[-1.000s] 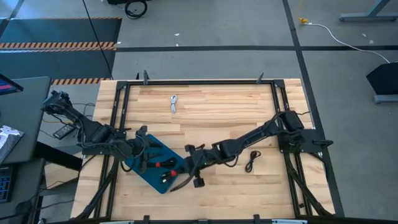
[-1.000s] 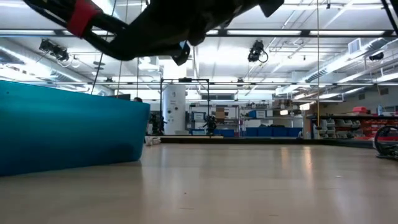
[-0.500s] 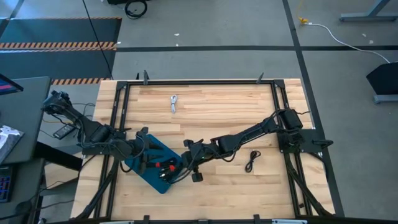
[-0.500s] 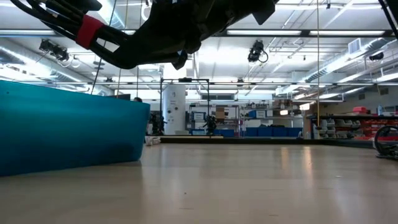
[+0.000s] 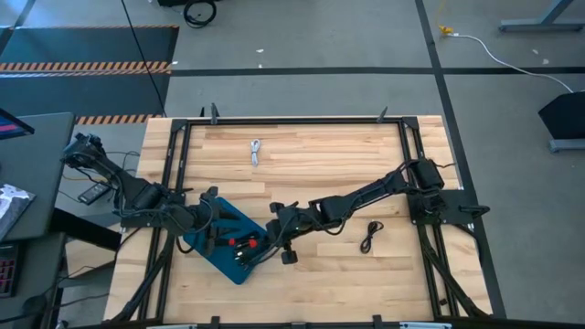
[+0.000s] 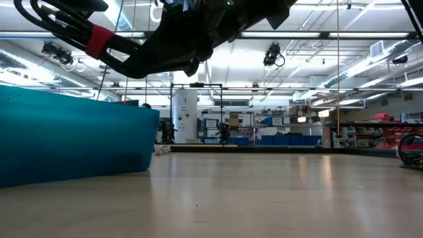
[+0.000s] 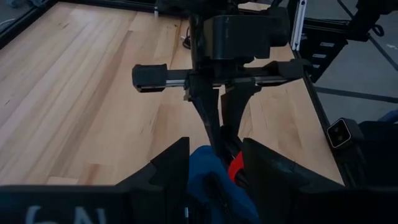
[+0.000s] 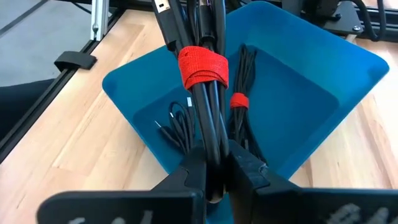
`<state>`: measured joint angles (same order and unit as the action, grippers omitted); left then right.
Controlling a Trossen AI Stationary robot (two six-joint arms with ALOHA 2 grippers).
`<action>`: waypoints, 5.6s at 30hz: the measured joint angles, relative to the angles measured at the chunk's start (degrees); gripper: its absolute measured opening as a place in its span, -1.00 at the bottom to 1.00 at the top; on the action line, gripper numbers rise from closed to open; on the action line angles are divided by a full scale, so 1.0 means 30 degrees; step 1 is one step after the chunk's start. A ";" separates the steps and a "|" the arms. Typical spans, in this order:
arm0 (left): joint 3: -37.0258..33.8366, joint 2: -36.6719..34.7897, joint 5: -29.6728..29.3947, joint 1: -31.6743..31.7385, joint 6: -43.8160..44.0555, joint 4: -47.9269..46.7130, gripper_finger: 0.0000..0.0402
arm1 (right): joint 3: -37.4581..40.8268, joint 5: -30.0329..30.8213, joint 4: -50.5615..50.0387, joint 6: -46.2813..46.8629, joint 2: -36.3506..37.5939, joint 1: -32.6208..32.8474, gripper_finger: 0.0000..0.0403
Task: Pick and place USB-C Cables
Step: Put the black charger cable into the blue bin, then put the white charger cable into the blue bin
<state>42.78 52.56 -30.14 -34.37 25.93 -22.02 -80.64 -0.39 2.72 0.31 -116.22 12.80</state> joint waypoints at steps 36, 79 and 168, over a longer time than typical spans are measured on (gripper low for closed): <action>0.0000 0.0000 -0.4505 0.0570 -0.3933 0.1626 -0.22 | -0.0007 0.2267 -1.7711 0.5286 0.4685 -0.0068 0.11; 0.0000 0.0000 -0.4085 1.0604 -0.4881 0.2521 -0.23 | 0.0007 0.3817 -2.9261 2.1058 0.5034 0.7192 0.06; 1.3311 1.9416 1.1483 2.3312 0.2673 -1.1843 -0.22 | 0.3461 2.3688 -2.8341 1.8967 1.5766 0.8188 0.06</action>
<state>82.72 110.80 4.31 35.57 33.95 -57.55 -70.26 70.68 -82.30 57.21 -68.93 37.36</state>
